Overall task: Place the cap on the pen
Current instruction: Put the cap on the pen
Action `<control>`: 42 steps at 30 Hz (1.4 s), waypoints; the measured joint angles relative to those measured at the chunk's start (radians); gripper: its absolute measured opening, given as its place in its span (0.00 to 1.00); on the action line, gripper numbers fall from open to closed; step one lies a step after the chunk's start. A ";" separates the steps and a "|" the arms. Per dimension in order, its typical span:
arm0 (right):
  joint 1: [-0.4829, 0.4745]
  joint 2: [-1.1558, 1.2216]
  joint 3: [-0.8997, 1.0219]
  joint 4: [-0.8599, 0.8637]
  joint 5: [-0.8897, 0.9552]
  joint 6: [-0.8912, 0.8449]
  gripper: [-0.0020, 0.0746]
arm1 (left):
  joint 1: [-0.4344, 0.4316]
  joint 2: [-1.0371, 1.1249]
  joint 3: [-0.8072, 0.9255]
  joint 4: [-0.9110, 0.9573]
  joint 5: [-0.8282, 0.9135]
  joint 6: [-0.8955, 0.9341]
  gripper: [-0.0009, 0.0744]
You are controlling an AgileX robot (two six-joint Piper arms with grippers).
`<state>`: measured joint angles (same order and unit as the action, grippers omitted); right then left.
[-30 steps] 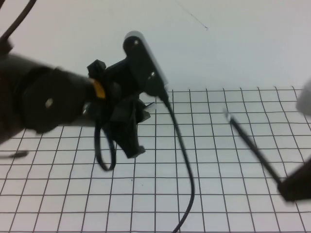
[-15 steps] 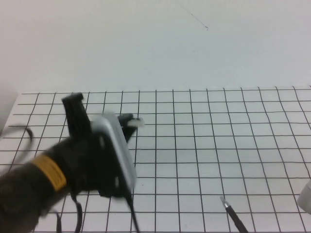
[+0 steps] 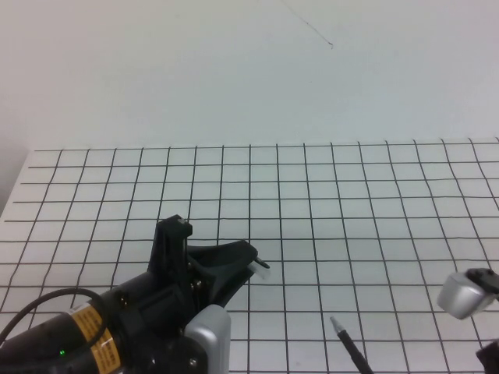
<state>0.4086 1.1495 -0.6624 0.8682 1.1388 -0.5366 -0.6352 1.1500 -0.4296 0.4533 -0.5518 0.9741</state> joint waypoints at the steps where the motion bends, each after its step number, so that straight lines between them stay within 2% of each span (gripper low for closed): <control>1: 0.000 0.014 -0.008 0.000 0.008 0.000 0.11 | 0.000 0.000 0.000 0.000 0.000 0.000 0.01; 5: 0.000 0.091 -0.084 -0.021 0.064 -0.005 0.11 | 0.000 0.000 0.000 0.015 0.002 -0.008 0.01; 15: 0.008 0.263 -0.239 -0.054 0.065 -0.005 0.11 | 0.000 0.002 0.000 0.070 0.021 -0.008 0.01; 16: 0.014 0.272 -0.247 -0.056 0.065 -0.005 0.11 | 0.000 0.002 0.000 0.070 0.027 -0.008 0.12; 17: 0.021 0.274 -0.253 -0.056 0.065 -0.003 0.11 | 0.000 0.002 0.000 0.070 0.038 -0.008 0.01; 26: 0.130 0.274 -0.260 -0.060 0.067 0.005 0.11 | 0.000 0.004 0.000 0.078 0.078 -0.016 0.01; 37: 0.137 0.274 -0.267 -0.062 0.067 0.011 0.11 | 0.000 0.024 0.000 0.093 0.078 -0.021 0.01; 38: 0.137 0.274 -0.267 -0.062 0.067 0.011 0.11 | 0.000 0.024 0.000 0.093 0.078 -0.021 0.12; 39: 0.137 0.274 -0.267 -0.062 0.067 0.011 0.11 | 0.000 0.024 0.000 0.093 0.078 -0.021 0.01; 42: 0.137 0.274 -0.267 -0.064 0.067 0.011 0.11 | 0.000 0.024 0.000 0.108 0.081 -0.041 0.01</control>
<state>0.5460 1.4233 -0.9291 0.8045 1.2055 -0.5256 -0.6352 1.1741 -0.4291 0.5615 -0.4707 0.9326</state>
